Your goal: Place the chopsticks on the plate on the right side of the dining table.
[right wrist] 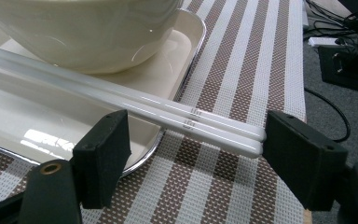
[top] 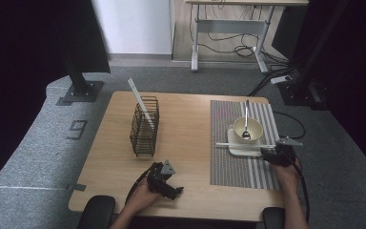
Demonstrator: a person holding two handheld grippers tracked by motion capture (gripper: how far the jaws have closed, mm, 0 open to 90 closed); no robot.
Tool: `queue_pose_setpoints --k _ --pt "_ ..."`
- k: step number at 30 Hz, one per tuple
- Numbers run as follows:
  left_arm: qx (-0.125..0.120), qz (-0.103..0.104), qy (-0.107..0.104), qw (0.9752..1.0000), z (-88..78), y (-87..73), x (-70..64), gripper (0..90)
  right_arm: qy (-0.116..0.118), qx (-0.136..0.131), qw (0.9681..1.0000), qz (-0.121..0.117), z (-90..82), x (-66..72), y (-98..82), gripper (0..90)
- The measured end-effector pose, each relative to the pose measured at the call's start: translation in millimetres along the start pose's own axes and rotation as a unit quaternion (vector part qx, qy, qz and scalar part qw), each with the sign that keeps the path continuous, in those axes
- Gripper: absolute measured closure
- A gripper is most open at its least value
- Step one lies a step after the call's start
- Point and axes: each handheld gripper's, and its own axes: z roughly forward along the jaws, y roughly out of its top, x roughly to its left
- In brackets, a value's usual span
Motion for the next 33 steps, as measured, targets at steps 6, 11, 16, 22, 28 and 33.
queue_pose_setpoints --k 6,11,16,22,28,33 --pt "0.0 0.0 0.0 1.0 0.0 0.0 0.0 0.0 0.0 0.0 1.0 0.0 0.0 0.0 0.0 24.0" --pt "0.0 0.0 0.0 1.0 0.0 0.0 -0.1 0.0 0.0 -0.001 1.0 0.0 0.0 0.1 -0.1 24.3" --pt "0.0 0.0 0.0 1.0 0.0 0.0 -0.1 0.0 0.0 -0.001 1.0 0.0 0.2 0.2 -0.1 24.9" --pt "0.0 0.0 0.0 1.0 0.1 0.1 -0.2 0.0 0.0 -0.001 1.0 0.001 0.4 0.4 -0.2 25.1" --pt "0.0 0.0 0.0 1.0 0.1 0.1 -0.1 0.0 -0.005 0.001 1.0 0.006 -1.0 -1.3 -0.1 14.4" --pt "0.001 0.0 0.0 1.0 0.1 0.1 0.0 0.0 0.003 -0.001 1.0 0.008 -9.7 -2.3 1.7 12.1"
